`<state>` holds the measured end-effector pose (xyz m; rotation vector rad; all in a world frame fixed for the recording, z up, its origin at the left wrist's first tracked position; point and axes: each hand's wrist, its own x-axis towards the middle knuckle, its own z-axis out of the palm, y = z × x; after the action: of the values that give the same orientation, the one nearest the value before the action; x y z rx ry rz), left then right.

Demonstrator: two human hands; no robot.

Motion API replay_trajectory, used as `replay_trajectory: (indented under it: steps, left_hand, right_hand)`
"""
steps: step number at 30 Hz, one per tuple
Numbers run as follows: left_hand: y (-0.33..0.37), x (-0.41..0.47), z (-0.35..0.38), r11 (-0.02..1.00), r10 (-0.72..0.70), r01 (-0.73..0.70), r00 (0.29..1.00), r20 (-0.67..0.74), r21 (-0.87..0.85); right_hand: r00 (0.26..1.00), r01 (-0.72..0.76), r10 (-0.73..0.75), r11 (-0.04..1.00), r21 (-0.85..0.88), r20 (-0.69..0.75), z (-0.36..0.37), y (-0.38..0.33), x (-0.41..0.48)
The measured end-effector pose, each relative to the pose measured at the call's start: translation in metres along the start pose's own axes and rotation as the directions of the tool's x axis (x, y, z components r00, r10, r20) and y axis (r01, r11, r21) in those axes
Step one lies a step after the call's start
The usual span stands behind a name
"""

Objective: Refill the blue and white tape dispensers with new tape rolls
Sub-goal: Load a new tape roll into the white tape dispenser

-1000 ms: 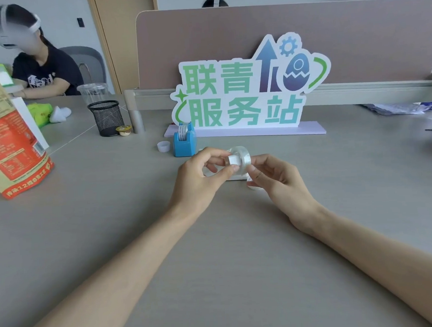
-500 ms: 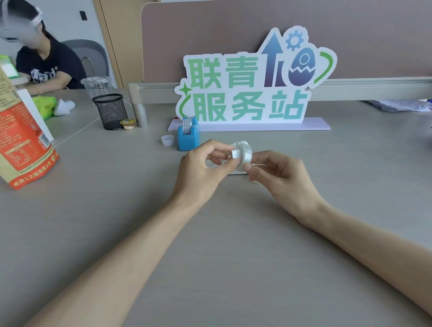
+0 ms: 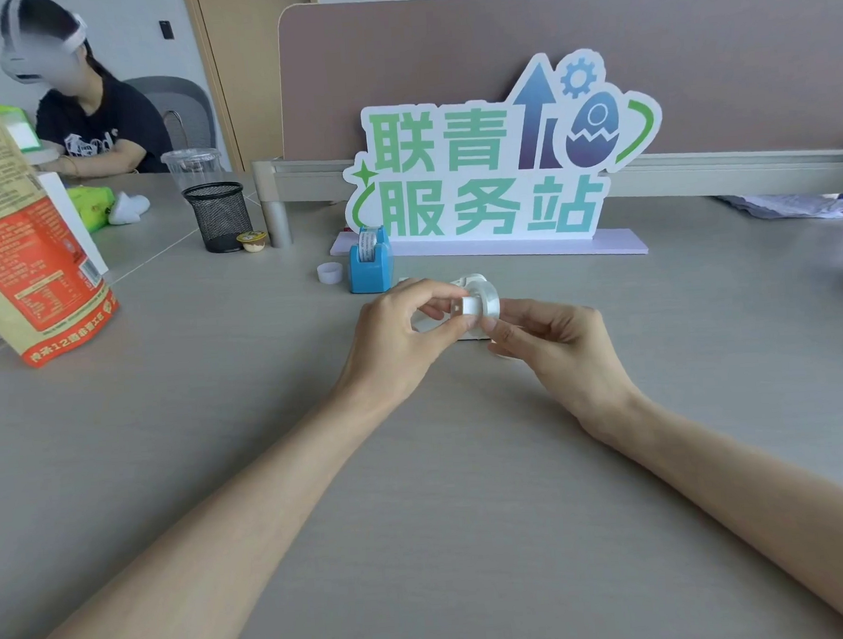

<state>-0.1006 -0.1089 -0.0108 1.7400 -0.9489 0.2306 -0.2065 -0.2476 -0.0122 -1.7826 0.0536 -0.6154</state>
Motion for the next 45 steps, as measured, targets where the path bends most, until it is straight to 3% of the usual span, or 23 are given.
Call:
replay_trajectory:
  steps: [5,15,28,45]
  left_hand:
    - [0.002,-0.001,-0.001,0.999,-0.002,0.003,1.0,0.03,-0.047]
    - [0.002,-0.005,0.002,0.999,0.029,-0.031,0.998,-0.053,-0.02]
    - [0.007,-0.005,0.002,0.99,-0.024,0.019,0.999,-0.035,-0.137]
    - [0.003,-0.005,0.012,0.998,0.049,-0.052,0.993,-0.106,-0.029]
  right_hand:
    - [1.0,-0.028,0.028,0.999,0.031,0.004,-0.001,0.0,0.0]
    - [0.997,-0.063,0.058,0.992,0.109,0.052,-0.003,0.003,0.001]
    - [0.984,-0.172,0.154,0.947,0.27,0.085,-0.005,0.005,0.005]
    - [0.995,-0.096,0.097,0.978,0.185,0.002,-0.004,0.002,0.003]
